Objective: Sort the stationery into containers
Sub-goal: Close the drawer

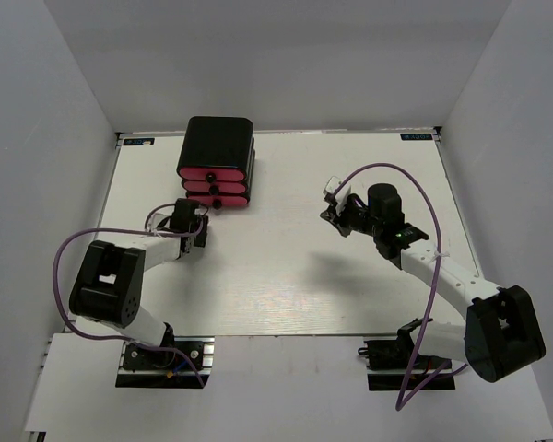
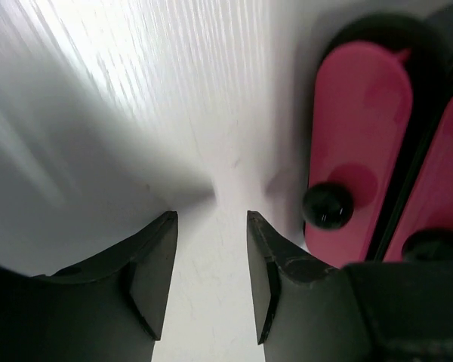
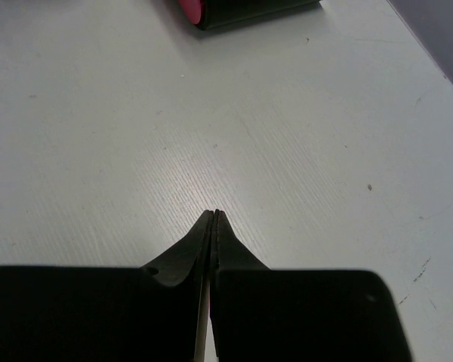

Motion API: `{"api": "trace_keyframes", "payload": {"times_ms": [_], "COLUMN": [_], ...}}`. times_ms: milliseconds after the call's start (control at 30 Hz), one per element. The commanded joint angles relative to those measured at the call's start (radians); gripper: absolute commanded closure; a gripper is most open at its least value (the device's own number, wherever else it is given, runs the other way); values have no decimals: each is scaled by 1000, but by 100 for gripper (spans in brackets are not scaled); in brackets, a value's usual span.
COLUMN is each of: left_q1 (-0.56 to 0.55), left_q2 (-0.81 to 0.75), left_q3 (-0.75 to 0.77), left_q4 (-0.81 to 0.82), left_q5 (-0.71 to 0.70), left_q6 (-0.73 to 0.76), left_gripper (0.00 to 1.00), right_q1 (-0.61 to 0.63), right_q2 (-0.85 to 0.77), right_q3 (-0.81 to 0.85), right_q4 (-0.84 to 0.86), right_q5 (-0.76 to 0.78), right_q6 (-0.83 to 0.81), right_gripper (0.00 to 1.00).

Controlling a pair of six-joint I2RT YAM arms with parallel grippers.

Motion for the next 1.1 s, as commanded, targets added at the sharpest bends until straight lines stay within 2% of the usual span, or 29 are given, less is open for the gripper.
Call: {"api": "trace_keyframes", "payload": {"times_ms": [0, 267, 400, 1067], "left_q1": [44, 84, 94, 103], "left_q2": [55, 167, 189, 198], "left_q3": [32, 140, 160, 121], "left_q4": [-189, -156, -126, -52], "left_q5": [-80, -18, 7, 68], "left_q6": [-3, 30, 40, 67], "left_gripper": [46, 43, 34, 18], "right_q1": [-9, -4, -7, -9], "right_q2": [-27, -44, -44, -47], "right_q3": [7, 0, -3, -18], "right_q4": [10, -2, -5, -4], "right_q5": [-14, -3, 0, -1], "right_q6": [6, 8, 9, 8], "right_gripper": [100, 100, 100, 100]}}
